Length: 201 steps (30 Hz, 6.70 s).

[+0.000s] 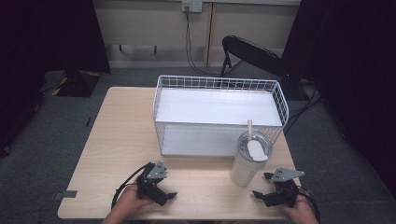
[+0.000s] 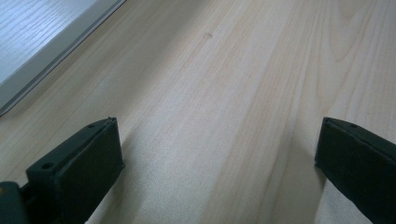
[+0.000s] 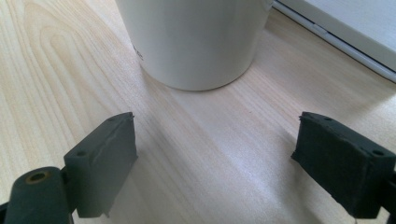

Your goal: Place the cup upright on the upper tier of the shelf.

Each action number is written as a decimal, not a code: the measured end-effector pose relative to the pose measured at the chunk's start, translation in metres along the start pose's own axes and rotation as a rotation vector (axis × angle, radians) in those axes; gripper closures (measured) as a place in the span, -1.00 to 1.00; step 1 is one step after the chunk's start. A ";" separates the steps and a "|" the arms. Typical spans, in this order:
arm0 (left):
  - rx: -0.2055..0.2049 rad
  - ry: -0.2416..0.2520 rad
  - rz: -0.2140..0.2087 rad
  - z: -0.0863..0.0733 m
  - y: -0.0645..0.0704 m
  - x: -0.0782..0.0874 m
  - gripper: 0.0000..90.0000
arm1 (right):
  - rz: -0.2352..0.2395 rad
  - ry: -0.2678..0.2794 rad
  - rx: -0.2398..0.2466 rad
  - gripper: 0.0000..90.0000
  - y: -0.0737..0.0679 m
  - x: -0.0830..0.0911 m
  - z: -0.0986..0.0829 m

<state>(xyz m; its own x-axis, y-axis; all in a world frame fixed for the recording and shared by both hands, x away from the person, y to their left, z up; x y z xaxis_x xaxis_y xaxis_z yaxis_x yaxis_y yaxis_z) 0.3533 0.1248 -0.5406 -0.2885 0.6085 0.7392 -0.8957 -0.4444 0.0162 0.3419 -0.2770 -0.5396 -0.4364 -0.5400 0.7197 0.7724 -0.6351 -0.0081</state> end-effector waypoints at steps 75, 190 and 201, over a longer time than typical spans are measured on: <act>0.000 0.001 0.001 0.000 0.000 0.000 -1.00 | 0.081 0.285 -0.053 -0.72 -0.008 0.035 0.070; 0.000 0.001 0.001 0.000 0.000 0.000 -1.00 | 0.077 0.448 0.006 -0.78 -0.022 0.037 0.119; -0.001 0.000 0.001 0.000 0.000 0.000 -1.00 | 0.088 0.452 0.001 -0.77 -0.017 0.052 0.133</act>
<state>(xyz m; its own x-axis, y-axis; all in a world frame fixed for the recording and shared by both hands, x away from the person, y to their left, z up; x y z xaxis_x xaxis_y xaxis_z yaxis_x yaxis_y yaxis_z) 0.3535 0.1248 -0.5406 -0.2895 0.6085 0.7389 -0.8958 -0.4442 0.0148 0.3676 -0.2209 -0.4095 -0.5260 -0.7789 0.3416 0.8161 -0.5753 -0.0552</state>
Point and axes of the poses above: each handheld gripper's, and its own axes: x roughly backward along the jaws, z roughly out of its top, y roughly to its right, the point moved 5 cm from there along -x, roughly forward along the jaws, and after that the axes turned 3 degrees about -y, right-handed, at the moved point
